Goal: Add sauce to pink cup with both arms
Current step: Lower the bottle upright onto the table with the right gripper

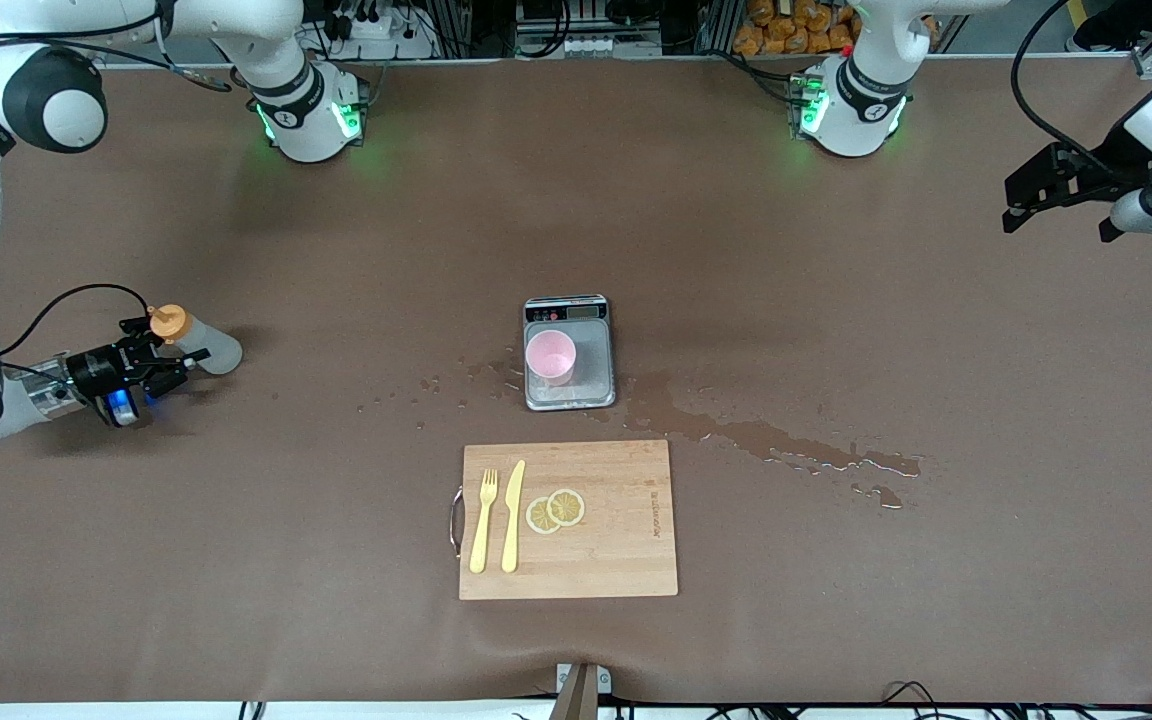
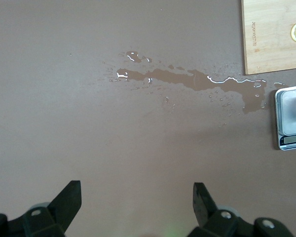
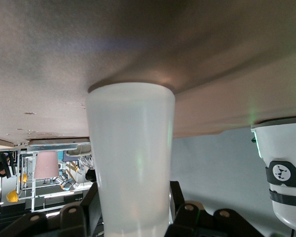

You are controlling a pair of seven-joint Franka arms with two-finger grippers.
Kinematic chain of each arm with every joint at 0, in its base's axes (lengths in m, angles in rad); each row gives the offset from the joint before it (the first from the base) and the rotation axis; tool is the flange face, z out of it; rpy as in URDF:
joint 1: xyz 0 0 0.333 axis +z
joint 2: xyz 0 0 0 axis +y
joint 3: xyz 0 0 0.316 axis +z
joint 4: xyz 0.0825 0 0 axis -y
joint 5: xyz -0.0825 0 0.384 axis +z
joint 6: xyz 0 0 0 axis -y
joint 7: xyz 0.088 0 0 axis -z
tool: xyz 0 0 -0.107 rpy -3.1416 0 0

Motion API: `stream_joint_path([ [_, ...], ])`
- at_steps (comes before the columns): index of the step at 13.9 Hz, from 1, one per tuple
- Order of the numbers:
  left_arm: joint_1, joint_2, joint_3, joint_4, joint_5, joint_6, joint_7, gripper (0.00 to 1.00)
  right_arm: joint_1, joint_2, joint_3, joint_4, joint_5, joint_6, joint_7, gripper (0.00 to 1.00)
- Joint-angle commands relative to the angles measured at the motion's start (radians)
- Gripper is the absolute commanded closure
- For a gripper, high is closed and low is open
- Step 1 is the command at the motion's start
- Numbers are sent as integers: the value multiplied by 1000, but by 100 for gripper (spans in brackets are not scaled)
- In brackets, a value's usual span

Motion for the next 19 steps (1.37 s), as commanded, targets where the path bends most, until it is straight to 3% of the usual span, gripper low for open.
stream_joint_path([
  [1, 3, 0, -5, 9, 5, -11, 2, 0, -9, -3, 14, -8, -25, 8, -11, 27],
  [2, 3, -2, -5, 9, 5, -11, 5, 0, -9, -6, 14, -8, -25, 6, -9, 10],
  [3, 3, 0, -7, 9, 7, -11, 10, 0, -9, -9, 14, -5, -25, 4, -5, 0],
  [15, 3, -2, -7, 10, 15, -17, -45, 0, 66, -136, 14, 135, -183, -25, 167, 0],
  [19, 3, 0, -8, 10, 18, -19, -44, 0, 131, -177, 14, 199, -278, -55, 187, 0],
])
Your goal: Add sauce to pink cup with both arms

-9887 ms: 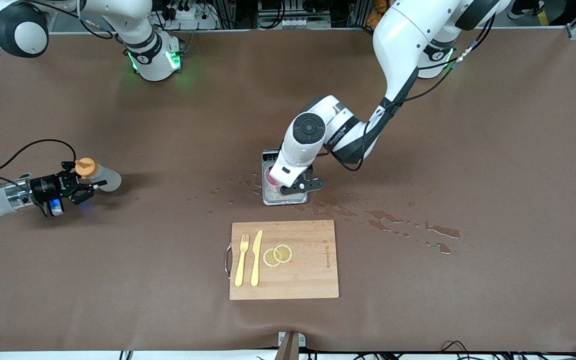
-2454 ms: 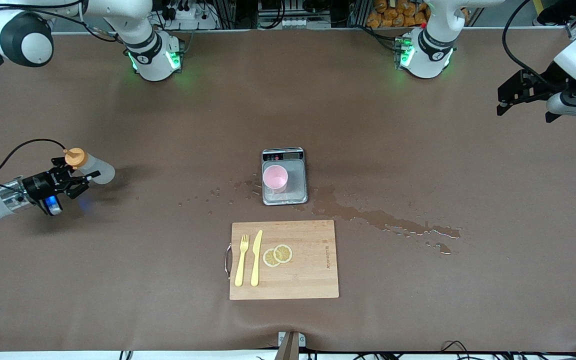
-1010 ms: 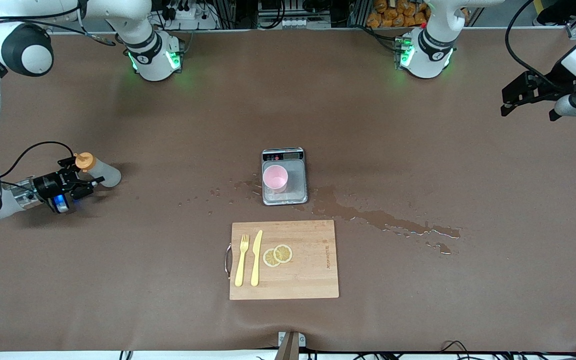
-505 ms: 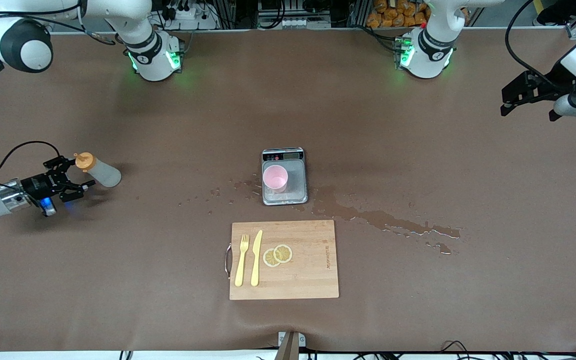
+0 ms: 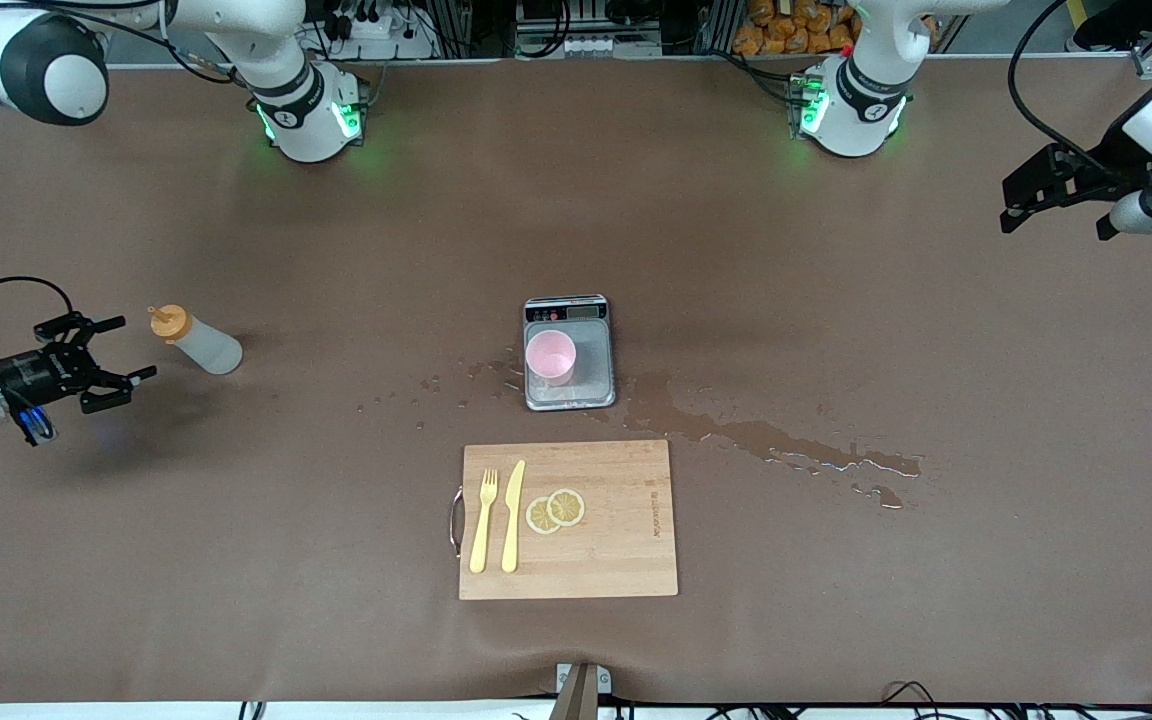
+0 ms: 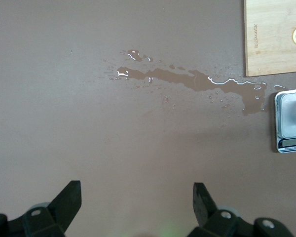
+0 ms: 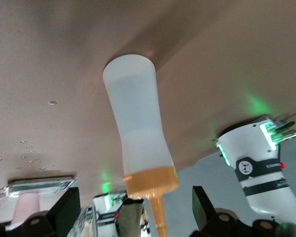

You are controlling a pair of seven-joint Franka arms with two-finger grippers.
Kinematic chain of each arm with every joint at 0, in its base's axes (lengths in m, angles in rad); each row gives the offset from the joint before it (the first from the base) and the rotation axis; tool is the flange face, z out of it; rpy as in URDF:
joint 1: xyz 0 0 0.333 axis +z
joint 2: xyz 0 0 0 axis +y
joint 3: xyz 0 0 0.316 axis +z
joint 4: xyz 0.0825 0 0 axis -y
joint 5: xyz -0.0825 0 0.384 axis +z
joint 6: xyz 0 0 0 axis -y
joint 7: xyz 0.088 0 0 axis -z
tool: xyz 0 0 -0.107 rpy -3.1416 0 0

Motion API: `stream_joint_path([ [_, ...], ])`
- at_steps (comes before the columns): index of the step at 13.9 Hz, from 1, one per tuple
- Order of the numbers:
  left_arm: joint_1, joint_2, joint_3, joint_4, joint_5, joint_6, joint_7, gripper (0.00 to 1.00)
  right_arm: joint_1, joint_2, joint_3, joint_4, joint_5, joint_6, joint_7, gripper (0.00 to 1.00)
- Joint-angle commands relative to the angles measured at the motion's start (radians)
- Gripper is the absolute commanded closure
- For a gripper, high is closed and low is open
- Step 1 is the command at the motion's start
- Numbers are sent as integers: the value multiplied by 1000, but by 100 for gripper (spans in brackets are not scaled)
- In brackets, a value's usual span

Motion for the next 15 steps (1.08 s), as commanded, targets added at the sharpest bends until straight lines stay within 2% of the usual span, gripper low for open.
stream_joint_path([
  [1, 3, 1, -5, 10, 18, -15, -8, 0, 46, -48, 1, 21, -57, -13, 24, 0],
  [4, 3, -2, 1, 10, 19, -15, 5, 0, 85, -94, 3, 63, -57, -11, 21, 0],
  [9, 21, 0, -2, 6, 7, -32, 29, 0, 194, -189, 9, 65, -132, -5, 15, 0],
  [12, 21, 1, 1, 4, 8, -32, 28, 0, 234, -255, 10, 57, -124, 35, 7, 0],
  [15, 39, 1, 2, 1, 13, -32, 28, 0, 234, -321, 10, 36, -123, 78, -178, 0],
])
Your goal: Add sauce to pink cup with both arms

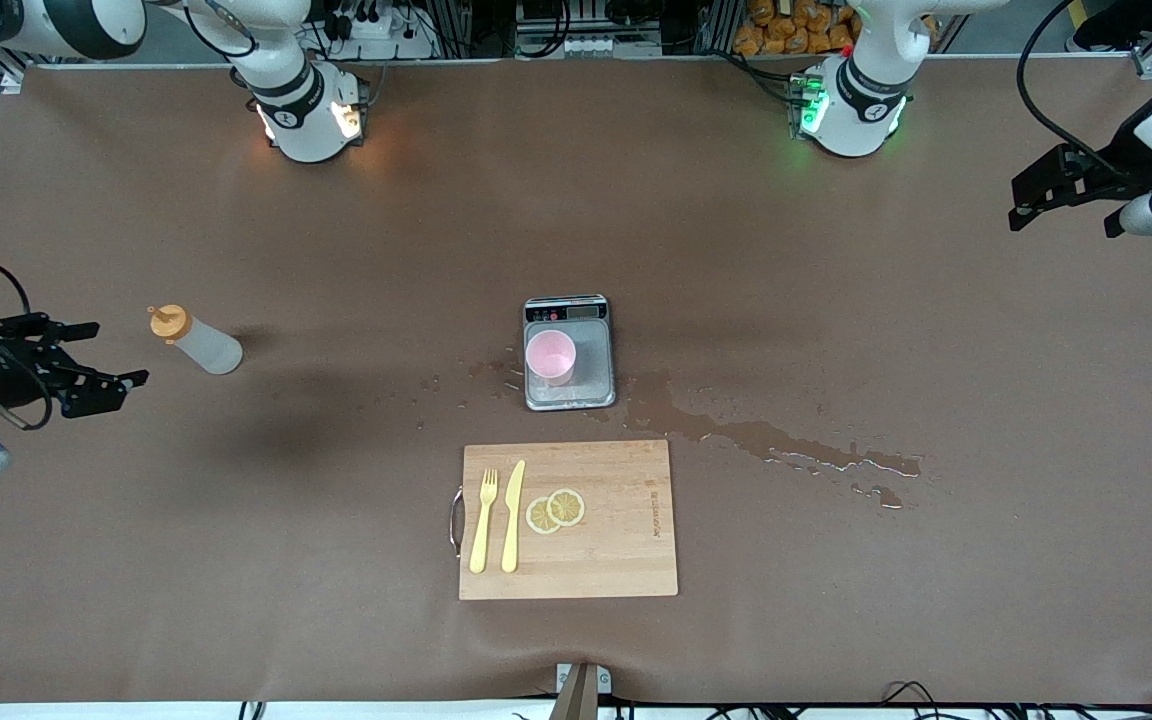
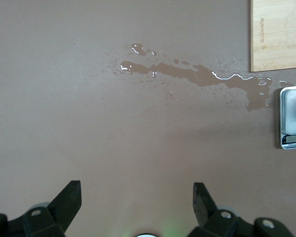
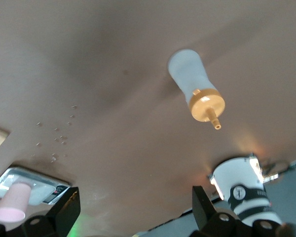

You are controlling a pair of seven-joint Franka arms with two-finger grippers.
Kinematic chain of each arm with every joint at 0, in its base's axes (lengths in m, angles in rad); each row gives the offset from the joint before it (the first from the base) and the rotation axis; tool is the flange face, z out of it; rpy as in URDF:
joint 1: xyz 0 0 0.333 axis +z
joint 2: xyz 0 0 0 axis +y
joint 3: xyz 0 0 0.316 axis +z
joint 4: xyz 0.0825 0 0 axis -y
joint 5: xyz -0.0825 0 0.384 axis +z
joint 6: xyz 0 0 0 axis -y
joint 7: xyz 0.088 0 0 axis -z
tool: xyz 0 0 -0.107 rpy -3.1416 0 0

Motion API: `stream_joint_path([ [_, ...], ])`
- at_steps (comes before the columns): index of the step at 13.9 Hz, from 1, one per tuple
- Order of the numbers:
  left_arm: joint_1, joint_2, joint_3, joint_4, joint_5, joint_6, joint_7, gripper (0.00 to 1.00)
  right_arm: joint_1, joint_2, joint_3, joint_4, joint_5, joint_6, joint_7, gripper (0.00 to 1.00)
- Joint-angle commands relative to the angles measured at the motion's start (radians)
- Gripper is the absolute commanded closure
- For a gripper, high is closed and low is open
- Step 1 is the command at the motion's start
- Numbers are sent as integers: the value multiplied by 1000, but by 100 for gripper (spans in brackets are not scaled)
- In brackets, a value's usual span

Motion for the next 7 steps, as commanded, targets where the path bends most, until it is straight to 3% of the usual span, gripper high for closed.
stream_joint_path([
  [1, 22, 1, -2, 2, 10, -12, 14, 0, -5, -94, 0, -77, -19, 32, -123, 0],
  [2, 22, 3, -2, 2, 9, -14, 14, 0, 0, -147, 0, -144, -20, 78, -124, 0],
  [5, 21, 4, -7, 3, 7, -12, 14, 0, 64, -395, 0, -492, -35, 314, -130, 0],
  [7, 18, 4, -11, 8, 10, -11, 14, 0, 118, -463, 0, -550, -84, 345, -130, 0],
])
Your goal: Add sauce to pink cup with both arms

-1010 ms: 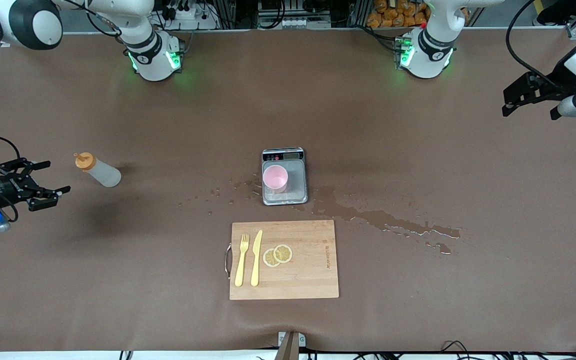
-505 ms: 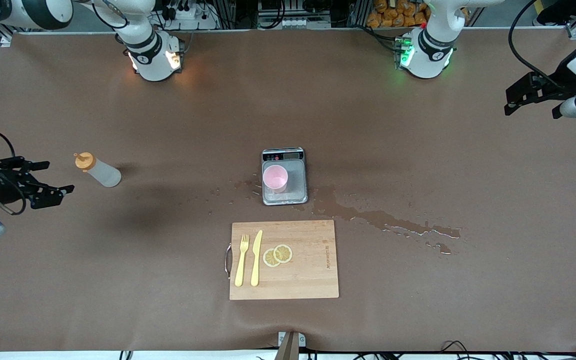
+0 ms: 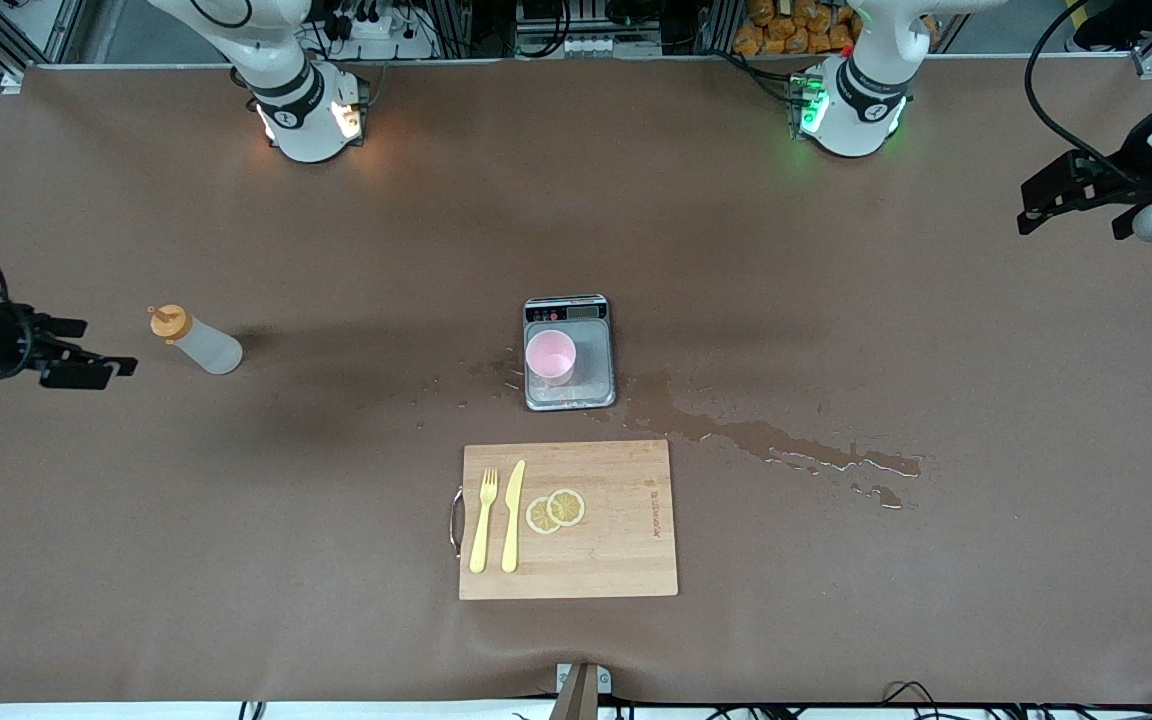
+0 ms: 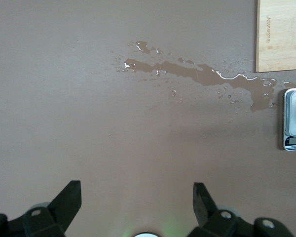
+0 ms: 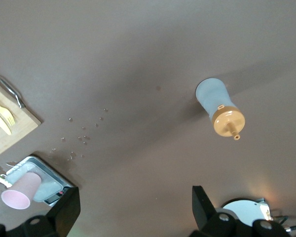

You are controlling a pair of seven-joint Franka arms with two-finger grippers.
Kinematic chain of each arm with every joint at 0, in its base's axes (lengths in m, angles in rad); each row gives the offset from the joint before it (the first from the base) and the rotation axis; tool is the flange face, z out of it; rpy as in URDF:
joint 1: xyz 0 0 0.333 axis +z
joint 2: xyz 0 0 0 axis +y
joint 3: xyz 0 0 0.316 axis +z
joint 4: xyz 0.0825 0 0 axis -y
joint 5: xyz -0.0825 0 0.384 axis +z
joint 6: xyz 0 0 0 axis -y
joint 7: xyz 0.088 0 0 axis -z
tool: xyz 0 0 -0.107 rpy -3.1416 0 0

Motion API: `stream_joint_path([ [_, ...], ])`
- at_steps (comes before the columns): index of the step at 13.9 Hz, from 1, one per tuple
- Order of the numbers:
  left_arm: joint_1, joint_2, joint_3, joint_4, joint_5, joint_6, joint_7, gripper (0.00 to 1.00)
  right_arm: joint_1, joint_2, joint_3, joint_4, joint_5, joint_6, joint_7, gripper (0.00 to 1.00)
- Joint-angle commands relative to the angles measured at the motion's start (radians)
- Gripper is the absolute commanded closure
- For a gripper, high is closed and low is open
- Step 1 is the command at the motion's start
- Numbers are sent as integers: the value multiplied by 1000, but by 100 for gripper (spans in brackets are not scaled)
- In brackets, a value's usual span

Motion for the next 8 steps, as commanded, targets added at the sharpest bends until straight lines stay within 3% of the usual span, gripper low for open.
stream_joint_path([
  [1, -3, 1, -7, 16, 15, -7, 14, 0, 73, -182, -4, -188, -64, 65, -20, 0],
  [6, -3, -4, -27, 19, 21, 8, 16, 0, 131, -305, -4, -179, -72, 22, -83, 0],
  [8, 0, -4, -27, 19, 21, 8, 16, 0, 133, -308, -6, -101, -78, -26, -91, 0],
])
